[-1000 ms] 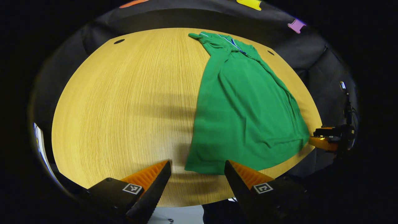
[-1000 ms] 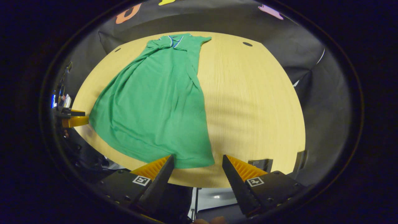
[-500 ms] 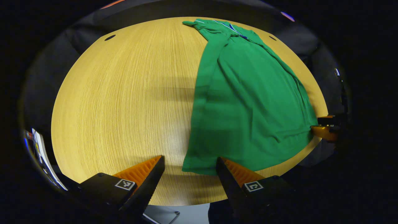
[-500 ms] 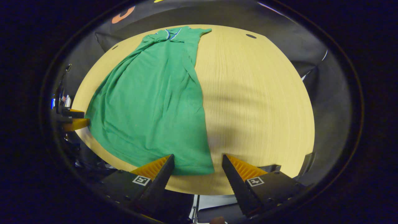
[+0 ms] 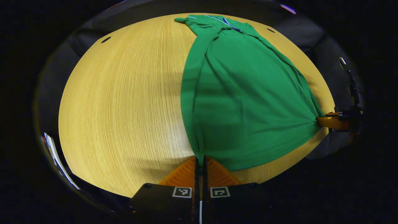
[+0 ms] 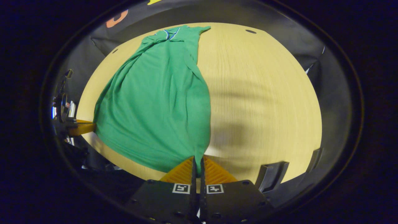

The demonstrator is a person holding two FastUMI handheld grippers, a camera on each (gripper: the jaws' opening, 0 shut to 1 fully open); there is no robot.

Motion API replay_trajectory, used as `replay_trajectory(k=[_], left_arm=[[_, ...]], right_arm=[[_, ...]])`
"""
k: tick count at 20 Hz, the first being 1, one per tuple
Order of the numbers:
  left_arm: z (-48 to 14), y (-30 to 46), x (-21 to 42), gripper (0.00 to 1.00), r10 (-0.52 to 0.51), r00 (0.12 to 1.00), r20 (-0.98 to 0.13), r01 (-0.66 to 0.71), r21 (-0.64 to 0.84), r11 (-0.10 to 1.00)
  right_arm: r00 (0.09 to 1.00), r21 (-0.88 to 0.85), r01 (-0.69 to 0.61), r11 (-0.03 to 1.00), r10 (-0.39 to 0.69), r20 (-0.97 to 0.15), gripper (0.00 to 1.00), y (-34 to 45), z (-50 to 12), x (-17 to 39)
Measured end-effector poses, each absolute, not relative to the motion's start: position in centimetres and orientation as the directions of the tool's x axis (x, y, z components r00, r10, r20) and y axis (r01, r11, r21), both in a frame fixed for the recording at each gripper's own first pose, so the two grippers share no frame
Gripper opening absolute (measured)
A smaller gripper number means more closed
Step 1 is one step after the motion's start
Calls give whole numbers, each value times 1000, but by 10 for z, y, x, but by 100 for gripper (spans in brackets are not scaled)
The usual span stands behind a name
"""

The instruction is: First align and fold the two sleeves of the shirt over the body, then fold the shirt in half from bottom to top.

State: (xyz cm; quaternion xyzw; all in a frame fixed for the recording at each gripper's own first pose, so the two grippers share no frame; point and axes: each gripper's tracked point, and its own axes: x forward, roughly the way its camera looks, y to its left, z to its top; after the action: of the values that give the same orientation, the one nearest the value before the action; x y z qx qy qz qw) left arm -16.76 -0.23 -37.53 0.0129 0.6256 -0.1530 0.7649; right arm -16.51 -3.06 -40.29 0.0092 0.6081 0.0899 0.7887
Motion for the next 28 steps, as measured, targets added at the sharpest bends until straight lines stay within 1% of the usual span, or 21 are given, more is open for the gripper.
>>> replay_trajectory(k=[1, 2, 4, 6, 9, 13, 17, 20, 22, 23, 25, 28], left_arm=[[-372, -6, -165, 8, -239, 154, -959, 236, -199, 951], [-368, -8, -163, 7, -254, 140, -957, 215, -221, 951], [-360, -12, -155, 7, -274, 120, -954, 188, -249, 950], [-362, -3, -165, 7, -297, 106, -949, 183, -275, 944], [-336, -20, -164, 7, -366, 114, -923, 169, -346, 923], [-316, -18, -162, 7, -403, 121, -907, 171, -381, 909], [-298, -18, -146, 6, -409, 185, -894, 186, -377, 907], [-285, -21, -137, 7, -421, 217, -881, 208, -379, 901], [-276, -15, -125, 7, -394, 257, -882, 238, -337, 911], [-271, -14, -118, 6, -385, 278, -880, 257, -319, 912], [-266, -15, -103, 6, -387, 303, -871, 279, -308, 910], [-256, -14, -85, 6, -390, 344, -854, 276, -305, 911]], right_arm=[[236, 132, -138, 982, 162, -958, 7, -28, -408, -161], [234, 133, -143, 981, 165, -958, 0, -28, -403, -165], [231, 127, -150, 981, 160, -960, 0, -28, -403, -165], [232, 123, -146, 982, 155, -960, 0, -28, -399, -166], [260, 121, -149, 981, 157, -953, 0, -28, -385, -161], [311, 118, -149, 982, 160, -937, 0, -32, -364, -149], [338, 126, -154, 980, 172, -925, 0, -31, -347, -136], [361, 121, -172, 978, 176, -916, 0, -30, -336, -126], [381, 119, -177, 977, 179, -907, 0, -30, -326, -116], [392, 117, -176, 977, 179, -902, 2, -31, -321, -110], [420, 120, -169, 978, 182, -889, 2, -34, -310, -98], [457, 118, -167, 979, 183, -870, 2, -37, -295, -79]])
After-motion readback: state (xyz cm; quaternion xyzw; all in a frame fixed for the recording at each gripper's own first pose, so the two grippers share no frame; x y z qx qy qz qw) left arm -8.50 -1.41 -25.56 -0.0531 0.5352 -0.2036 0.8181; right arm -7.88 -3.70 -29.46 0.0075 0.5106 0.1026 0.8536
